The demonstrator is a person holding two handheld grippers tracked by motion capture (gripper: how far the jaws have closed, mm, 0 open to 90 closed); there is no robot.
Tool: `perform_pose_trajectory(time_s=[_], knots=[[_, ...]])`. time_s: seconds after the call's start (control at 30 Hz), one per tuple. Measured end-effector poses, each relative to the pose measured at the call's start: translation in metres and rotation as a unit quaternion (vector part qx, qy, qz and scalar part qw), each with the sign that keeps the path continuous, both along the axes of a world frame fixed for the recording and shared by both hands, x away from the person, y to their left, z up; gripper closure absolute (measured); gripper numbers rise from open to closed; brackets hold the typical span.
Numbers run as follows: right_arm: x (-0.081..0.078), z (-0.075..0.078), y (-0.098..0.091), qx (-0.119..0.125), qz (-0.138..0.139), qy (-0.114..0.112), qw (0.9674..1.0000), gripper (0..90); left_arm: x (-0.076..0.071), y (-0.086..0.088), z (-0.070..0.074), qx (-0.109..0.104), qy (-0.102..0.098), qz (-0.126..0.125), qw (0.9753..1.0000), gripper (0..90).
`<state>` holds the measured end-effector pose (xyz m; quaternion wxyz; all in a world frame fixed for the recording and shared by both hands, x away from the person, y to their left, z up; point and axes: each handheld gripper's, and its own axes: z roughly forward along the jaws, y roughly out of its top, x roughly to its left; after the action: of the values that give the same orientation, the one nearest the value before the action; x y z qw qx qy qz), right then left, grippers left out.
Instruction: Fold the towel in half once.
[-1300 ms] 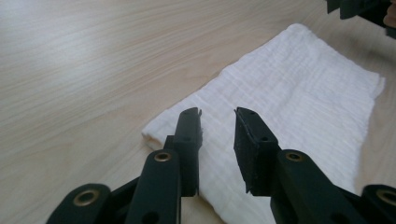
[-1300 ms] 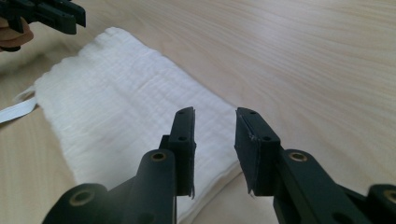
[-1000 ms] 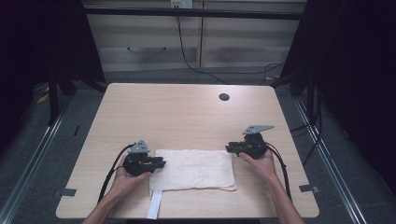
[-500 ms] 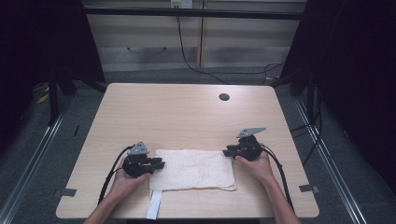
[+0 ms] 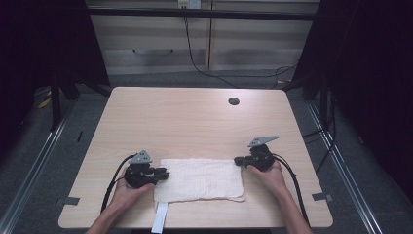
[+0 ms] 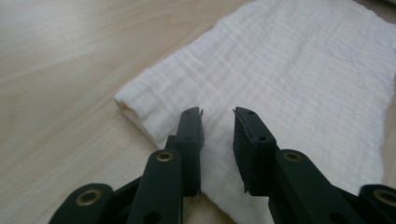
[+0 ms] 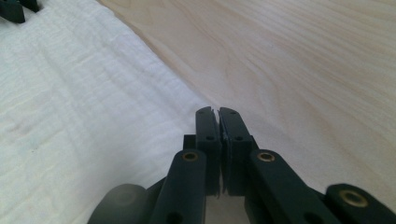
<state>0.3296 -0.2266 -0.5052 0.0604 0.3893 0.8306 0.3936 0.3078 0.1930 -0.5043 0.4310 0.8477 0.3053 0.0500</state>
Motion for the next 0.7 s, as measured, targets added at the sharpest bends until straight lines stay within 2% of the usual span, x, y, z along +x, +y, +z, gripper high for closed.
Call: perform_pose_trajectory(time_s=[0.03,0.07,0.1,0.17,0.2,0.23,0.3,0.33,0.37,0.4,0.47,0.5,0.57,0.63,0.7], knots=[[0.000,0.000,0.001,-0.002,0.000,-0.002,1.0000,87.7,-0.003,0.001,0.005,-0.004,-0.019,0.002,0.9998,71.5],[0.000,0.000,0.001,-0.003,0.000,-0.003,1.0000,87.7,-0.004,0.003,0.009,-0.029,-0.017,-0.001,0.9994,71.6],[0.000,0.000,0.002,-0.001,0.000,-0.004,1.0000,87.7,-0.003,0.004,0.013,-0.041,-0.012,-0.008,0.9991,71.5],[0.000,-0.001,0.002,0.006,-0.003,-0.001,1.0000,87.7,0.004,0.006,0.016,-0.032,-0.022,0.005,0.9992,69.6],[0.001,-0.001,0.002,0.008,-0.003,-0.001,1.0000,87.7,0.008,0.006,0.017,-0.033,-0.017,0.010,0.9992,68.8],[0.001,-0.001,0.002,0.009,-0.003,-0.001,1.0000,87.7,0.017,0.008,0.017,-0.038,-0.019,0.026,0.9988,68.0],[0.001,-0.001,0.003,0.008,-0.007,0.000,0.9999,87.7,0.031,0.011,0.017,-0.040,-0.002,0.030,0.9987,66.6],[0.001,-0.001,0.003,0.007,-0.008,0.001,0.9999,87.7,0.036,0.012,0.015,-0.040,-0.006,0.041,0.9983,65.9],[0.001,-0.001,0.003,0.008,-0.008,0.001,0.9999,87.7,0.042,0.014,0.014,-0.045,0.008,0.043,0.9980,65.9],[0.001,-0.001,0.003,0.009,-0.008,0.001,0.9999,87.7,0.049,0.015,0.012,-0.044,0.014,0.045,0.9979,65.9],[0.001,-0.001,0.003,0.010,-0.009,0.002,0.9999,87.7,0.055,0.016,0.010,-0.046,0.015,0.053,0.9974,65.9],[0.001,-0.002,0.003,0.011,-0.008,0.001,0.9999,87.6,0.059,0.016,0.007,-0.044,0.025,0.053,0.9973,66.0],[0.002,-0.002,0.003,0.011,-0.010,0.002,0.9999,87.6,0.061,0.016,0.004,-0.035,0.020,0.057,0.9976,66.0],[0.001,-0.001,0.003,0.009,-0.011,0.001,0.9999,87.5,0.062,0.013,0.002,-0.040,0.027,0.049,0.9977,65.9],[0.002,-0.002,0.003,0.011,-0.012,0.003,0.9999,87.5,0.062,0.011,0.001,-0.035,0.025,0.043,0.9982,65.6]])
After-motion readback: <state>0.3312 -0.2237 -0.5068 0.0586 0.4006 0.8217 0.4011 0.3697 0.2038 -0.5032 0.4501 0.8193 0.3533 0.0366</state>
